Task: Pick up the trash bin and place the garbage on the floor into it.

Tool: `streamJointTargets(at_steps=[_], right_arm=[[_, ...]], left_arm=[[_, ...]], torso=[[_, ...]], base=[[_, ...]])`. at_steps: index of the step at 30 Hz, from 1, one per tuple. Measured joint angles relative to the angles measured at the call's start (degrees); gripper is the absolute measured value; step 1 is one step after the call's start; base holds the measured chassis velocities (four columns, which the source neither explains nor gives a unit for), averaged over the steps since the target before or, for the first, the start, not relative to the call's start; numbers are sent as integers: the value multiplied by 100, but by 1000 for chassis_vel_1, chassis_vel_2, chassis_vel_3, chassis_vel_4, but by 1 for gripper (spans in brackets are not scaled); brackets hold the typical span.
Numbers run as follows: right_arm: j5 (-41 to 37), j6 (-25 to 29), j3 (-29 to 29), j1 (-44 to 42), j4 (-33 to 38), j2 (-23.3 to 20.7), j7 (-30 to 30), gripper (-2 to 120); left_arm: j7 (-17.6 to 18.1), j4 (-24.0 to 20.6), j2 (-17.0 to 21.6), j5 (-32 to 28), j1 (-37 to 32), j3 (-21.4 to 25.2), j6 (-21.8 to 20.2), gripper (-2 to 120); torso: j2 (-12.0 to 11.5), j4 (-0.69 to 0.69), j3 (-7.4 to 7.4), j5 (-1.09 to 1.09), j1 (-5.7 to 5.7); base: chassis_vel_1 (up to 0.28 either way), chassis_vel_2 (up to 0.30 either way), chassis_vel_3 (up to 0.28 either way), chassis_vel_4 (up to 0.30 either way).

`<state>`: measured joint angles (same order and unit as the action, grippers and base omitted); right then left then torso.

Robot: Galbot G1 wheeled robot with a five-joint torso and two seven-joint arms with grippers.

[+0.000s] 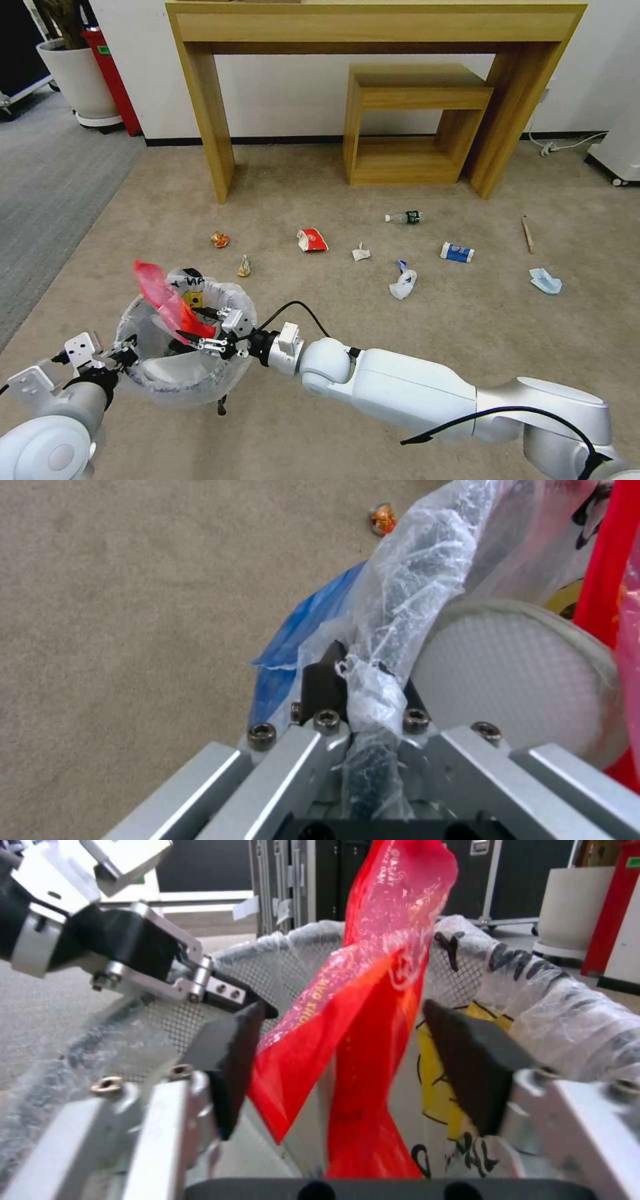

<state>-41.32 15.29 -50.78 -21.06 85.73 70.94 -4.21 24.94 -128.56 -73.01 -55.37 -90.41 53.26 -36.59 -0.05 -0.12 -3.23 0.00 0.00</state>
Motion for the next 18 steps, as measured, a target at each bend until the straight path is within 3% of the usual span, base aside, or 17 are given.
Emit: streamJointTargets(at_steps=[4, 18], right_arm=[[-63, 0, 27, -3, 99, -48, 8, 80], [-51, 4, 158, -127, 311, -216, 21, 71]], left_arm=[[6, 24, 2, -2, 6, -9, 0, 0], [75, 80, 22, -114, 35, 1, -39, 0]], torso=[[0, 0, 0, 0, 0], [0, 1, 0, 0, 0]], base=[[0, 0, 0, 0], [0, 0, 0, 0]])
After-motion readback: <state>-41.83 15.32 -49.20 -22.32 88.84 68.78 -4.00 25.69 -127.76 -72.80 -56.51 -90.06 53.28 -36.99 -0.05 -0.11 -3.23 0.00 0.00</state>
